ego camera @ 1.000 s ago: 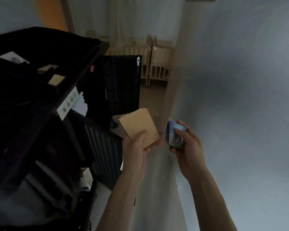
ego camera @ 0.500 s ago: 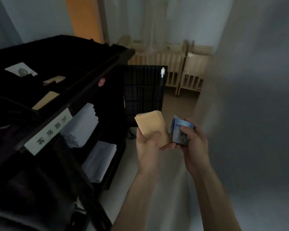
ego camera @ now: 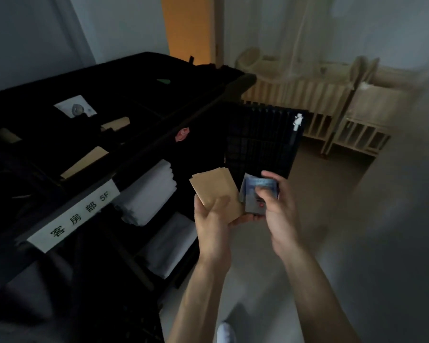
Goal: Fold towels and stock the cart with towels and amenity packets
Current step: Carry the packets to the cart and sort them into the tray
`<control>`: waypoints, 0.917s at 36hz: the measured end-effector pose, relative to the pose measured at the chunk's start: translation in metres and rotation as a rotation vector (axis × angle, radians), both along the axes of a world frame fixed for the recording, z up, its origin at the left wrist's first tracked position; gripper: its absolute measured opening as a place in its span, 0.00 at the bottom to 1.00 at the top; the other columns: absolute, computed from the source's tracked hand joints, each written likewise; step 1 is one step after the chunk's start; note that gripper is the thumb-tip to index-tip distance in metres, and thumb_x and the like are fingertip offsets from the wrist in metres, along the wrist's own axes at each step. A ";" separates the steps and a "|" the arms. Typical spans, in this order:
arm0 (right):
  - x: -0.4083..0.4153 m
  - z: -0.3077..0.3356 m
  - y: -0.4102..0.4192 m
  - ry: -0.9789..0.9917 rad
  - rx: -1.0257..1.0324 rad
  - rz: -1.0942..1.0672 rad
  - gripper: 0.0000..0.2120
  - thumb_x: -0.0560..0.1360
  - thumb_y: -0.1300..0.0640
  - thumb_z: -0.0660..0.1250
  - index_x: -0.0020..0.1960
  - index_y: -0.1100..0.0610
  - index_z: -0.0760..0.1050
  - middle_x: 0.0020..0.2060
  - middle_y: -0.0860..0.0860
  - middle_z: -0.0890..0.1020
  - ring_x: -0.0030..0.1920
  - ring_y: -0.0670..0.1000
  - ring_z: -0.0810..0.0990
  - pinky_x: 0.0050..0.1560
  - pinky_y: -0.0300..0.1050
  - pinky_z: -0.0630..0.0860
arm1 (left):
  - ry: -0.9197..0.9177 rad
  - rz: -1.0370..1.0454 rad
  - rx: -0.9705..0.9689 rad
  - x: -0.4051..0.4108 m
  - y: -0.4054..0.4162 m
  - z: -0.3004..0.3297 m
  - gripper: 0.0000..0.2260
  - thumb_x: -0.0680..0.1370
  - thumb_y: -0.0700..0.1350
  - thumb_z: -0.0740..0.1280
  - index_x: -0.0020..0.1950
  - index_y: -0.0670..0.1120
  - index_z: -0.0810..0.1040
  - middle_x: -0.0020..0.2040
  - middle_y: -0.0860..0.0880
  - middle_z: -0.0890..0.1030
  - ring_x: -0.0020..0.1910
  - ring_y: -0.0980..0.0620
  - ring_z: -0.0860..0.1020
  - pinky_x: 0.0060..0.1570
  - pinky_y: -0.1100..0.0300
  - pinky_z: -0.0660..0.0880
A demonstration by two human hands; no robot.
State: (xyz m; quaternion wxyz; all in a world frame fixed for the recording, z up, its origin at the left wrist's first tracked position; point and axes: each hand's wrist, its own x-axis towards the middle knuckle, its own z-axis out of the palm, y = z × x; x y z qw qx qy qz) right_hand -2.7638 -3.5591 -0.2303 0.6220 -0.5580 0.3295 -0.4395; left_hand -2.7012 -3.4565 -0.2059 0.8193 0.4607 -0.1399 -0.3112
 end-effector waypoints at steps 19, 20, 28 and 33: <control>0.225 0.043 -0.155 0.021 0.018 0.290 0.14 0.75 0.56 0.67 0.60 0.45 0.77 0.52 0.53 0.82 0.38 0.45 0.82 0.28 0.40 0.73 | -0.065 0.059 -0.113 0.210 -0.134 0.002 0.11 0.83 0.44 0.63 0.64 0.51 0.77 0.57 0.43 0.84 0.51 0.39 0.84 0.42 0.51 0.81; 0.238 0.042 -0.155 0.027 0.010 0.312 0.14 0.76 0.57 0.66 0.60 0.45 0.77 0.52 0.52 0.82 0.37 0.44 0.81 0.28 0.40 0.72 | -0.069 0.081 -0.118 0.219 -0.133 0.001 0.10 0.83 0.44 0.63 0.64 0.51 0.77 0.57 0.43 0.84 0.51 0.39 0.84 0.42 0.51 0.82; 0.328 0.036 -0.148 0.048 -0.034 0.526 0.13 0.75 0.57 0.67 0.57 0.43 0.79 0.48 0.43 0.84 0.45 0.41 0.83 0.37 0.33 0.76 | -0.066 0.288 -0.097 0.286 -0.119 0.004 0.12 0.83 0.42 0.64 0.66 0.46 0.75 0.55 0.40 0.83 0.49 0.36 0.84 0.40 0.50 0.82; 0.370 0.046 -0.146 0.033 -0.088 0.630 0.13 0.78 0.57 0.66 0.58 0.41 0.78 0.49 0.44 0.83 0.45 0.45 0.84 0.29 0.36 0.76 | -0.086 0.421 -0.096 0.314 -0.116 0.013 0.12 0.82 0.41 0.65 0.65 0.47 0.75 0.56 0.41 0.83 0.50 0.38 0.84 0.40 0.49 0.83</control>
